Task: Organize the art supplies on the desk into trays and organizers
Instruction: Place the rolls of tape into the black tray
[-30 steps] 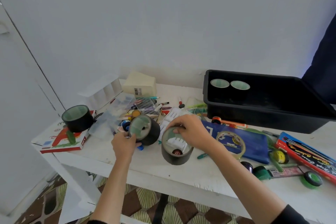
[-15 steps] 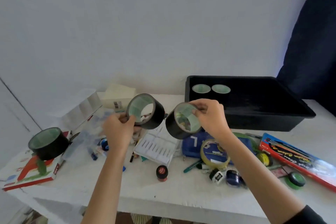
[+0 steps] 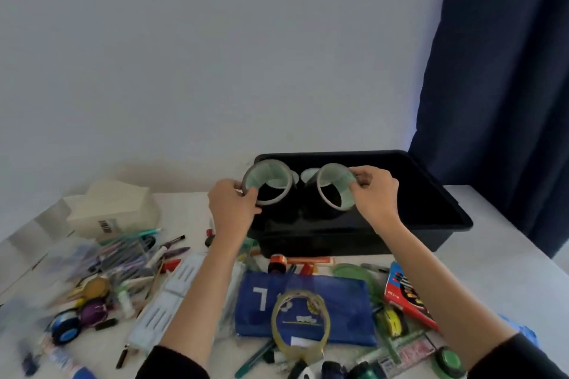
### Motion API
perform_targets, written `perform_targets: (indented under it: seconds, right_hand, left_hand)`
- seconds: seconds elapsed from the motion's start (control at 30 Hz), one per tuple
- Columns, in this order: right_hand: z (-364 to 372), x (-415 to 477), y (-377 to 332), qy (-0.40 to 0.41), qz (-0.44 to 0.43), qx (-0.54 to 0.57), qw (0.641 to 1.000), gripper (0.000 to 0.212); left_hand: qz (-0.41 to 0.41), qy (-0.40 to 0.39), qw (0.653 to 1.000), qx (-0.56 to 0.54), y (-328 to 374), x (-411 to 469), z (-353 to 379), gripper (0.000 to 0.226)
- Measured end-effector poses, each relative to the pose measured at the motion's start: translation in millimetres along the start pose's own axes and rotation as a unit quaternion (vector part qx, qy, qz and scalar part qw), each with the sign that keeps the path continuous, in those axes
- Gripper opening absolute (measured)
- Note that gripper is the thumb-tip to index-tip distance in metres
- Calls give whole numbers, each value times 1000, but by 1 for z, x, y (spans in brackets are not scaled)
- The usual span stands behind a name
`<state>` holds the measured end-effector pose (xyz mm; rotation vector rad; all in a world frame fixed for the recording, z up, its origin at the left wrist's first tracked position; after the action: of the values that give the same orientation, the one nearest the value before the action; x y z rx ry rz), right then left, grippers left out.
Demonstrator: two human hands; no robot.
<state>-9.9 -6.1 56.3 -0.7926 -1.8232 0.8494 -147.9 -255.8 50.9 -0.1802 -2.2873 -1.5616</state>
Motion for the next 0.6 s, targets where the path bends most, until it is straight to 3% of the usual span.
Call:
perform_targets:
  seconds: [0.1,0.3,0.5,0.6]
  right_hand:
    - [14,16,28,-25,17,-38,999,23]
    - [77,25,72,-203,34,-134,969,16]
    - [118,34,82,-270,22,-191,944,20]
    - [122,39,82,-246,23,-197,949,23]
  left_hand:
    - [-6,-31,998,46,-10,1,39,17]
    - [30,-90,980,172,-24,-2,91,28]
    - [10,-121,953,276,-42,7,114,34]
    - [33,-118,946,300,-37,13,121,37]
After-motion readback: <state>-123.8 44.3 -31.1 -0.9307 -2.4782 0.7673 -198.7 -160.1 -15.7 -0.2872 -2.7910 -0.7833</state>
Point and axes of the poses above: each hand's wrist, its own x-axis towards the middle knuckle, its own z-axis out of the palm, y = z × x, the point moved 9 cm from there along x, towards the middle knuckle, and after that the axes turned 15 degrees about y, right-handed, at the moved point
